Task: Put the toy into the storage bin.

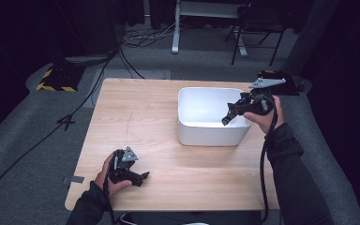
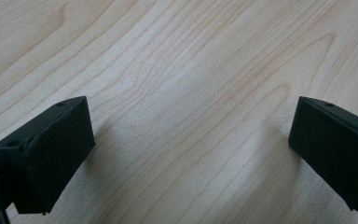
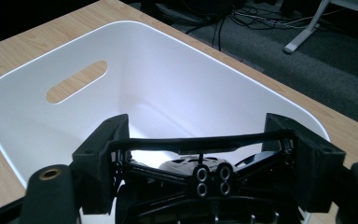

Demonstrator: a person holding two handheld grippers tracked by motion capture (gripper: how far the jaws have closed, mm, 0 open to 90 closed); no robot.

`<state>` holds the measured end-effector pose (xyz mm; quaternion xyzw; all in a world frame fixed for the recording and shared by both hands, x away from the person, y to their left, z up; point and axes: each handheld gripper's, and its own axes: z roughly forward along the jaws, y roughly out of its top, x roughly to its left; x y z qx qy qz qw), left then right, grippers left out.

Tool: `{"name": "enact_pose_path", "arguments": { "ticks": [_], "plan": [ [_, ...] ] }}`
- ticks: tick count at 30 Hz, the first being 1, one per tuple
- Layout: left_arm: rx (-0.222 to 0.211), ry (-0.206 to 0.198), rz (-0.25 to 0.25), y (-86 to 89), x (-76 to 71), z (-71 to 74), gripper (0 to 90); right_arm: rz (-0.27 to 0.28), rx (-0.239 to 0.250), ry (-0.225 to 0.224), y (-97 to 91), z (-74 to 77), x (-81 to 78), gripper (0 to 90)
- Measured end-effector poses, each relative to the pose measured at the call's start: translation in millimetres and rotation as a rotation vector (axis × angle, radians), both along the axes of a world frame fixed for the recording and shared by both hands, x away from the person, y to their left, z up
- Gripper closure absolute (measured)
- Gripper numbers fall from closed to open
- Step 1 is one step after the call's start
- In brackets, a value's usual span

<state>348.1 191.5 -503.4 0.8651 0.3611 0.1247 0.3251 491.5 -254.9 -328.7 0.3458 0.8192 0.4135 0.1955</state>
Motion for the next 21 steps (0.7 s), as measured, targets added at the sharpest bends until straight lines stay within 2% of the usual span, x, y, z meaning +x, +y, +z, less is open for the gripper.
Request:
{"name": "enact_pose_path", "arguments": {
  "ticks": [10,21],
  "plan": [
    [0.0,0.0,0.0,0.0,0.0,0.0,0.2,0.003,-0.015,0.016,4.5,-9.4,1.0,24.6],
    [0.0,0.001,0.0,0.0,0.0,0.0,0.2,0.008,-0.059,0.032,7.6,-17.6,-1.7,24.6]
  ]
}}
